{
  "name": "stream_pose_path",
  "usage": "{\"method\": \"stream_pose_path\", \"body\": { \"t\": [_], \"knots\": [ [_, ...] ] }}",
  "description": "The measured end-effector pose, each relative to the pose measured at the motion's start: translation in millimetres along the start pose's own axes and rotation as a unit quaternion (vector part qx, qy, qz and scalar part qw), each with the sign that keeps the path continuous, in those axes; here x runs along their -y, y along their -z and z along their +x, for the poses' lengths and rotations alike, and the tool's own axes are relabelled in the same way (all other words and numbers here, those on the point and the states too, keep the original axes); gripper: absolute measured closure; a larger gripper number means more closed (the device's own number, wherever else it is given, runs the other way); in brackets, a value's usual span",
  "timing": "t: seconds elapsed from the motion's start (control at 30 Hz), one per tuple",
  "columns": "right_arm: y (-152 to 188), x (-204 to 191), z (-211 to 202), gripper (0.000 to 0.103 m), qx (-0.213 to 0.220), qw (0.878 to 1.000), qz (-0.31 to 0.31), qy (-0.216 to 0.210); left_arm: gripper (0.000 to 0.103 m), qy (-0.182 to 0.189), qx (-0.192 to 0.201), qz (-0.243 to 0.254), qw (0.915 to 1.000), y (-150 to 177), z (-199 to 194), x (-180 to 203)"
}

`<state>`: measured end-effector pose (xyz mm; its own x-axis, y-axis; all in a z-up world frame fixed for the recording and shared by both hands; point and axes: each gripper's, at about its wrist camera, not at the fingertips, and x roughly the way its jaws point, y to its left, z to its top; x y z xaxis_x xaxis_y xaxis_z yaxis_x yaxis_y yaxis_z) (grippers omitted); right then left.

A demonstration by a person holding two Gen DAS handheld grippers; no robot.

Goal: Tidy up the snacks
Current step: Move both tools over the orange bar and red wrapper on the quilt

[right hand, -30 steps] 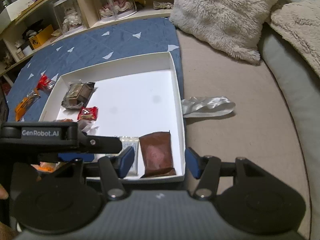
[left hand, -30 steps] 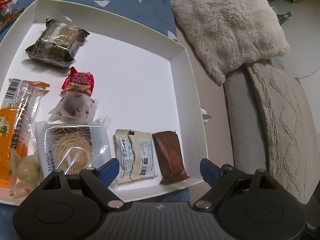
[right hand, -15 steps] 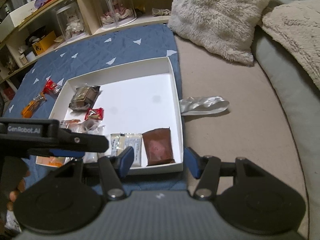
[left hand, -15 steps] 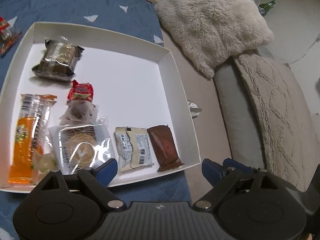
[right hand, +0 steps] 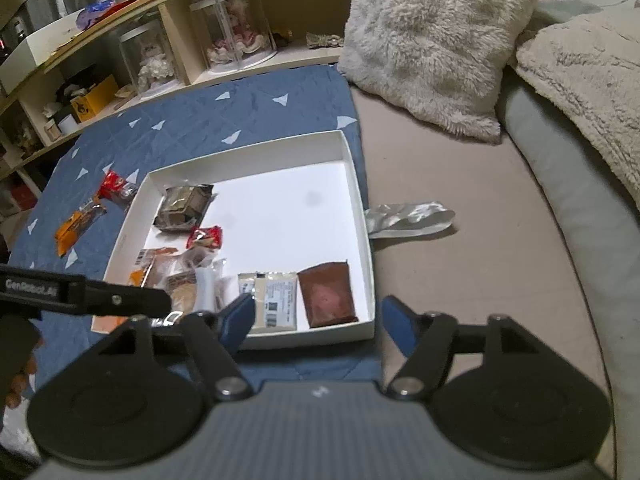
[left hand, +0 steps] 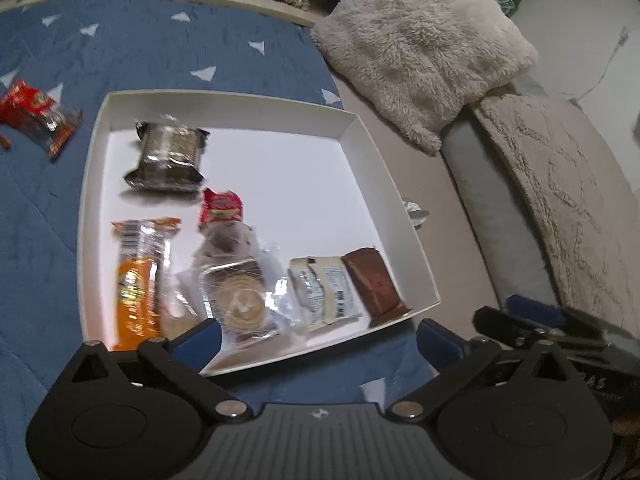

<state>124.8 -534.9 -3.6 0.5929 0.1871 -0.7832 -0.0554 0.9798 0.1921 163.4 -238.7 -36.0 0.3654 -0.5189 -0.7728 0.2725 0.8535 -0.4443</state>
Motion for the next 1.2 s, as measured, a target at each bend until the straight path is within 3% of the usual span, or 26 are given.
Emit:
{"method": "stream_pose_path", "body": {
  "t": [0.2,0.6,1.2],
  "knots": [
    [3,-12,-10,0.001,0.006,1.0,-0.003,0.01,0.0,-0.021,0.005,0.043,0.9988,2,-16,-5],
    [-2,-42,-16,0.001,0.011,0.999,-0.007,0.038,0.0,-0.023,0.031,0.051,0.998,-3,-42,-36],
    [-51,-127,32,0.0,0.03,0.999,-0.023,-0.023,0.0,-0.094,0.072,0.005,0.9929,-36,-103,-148]
  ]
}}
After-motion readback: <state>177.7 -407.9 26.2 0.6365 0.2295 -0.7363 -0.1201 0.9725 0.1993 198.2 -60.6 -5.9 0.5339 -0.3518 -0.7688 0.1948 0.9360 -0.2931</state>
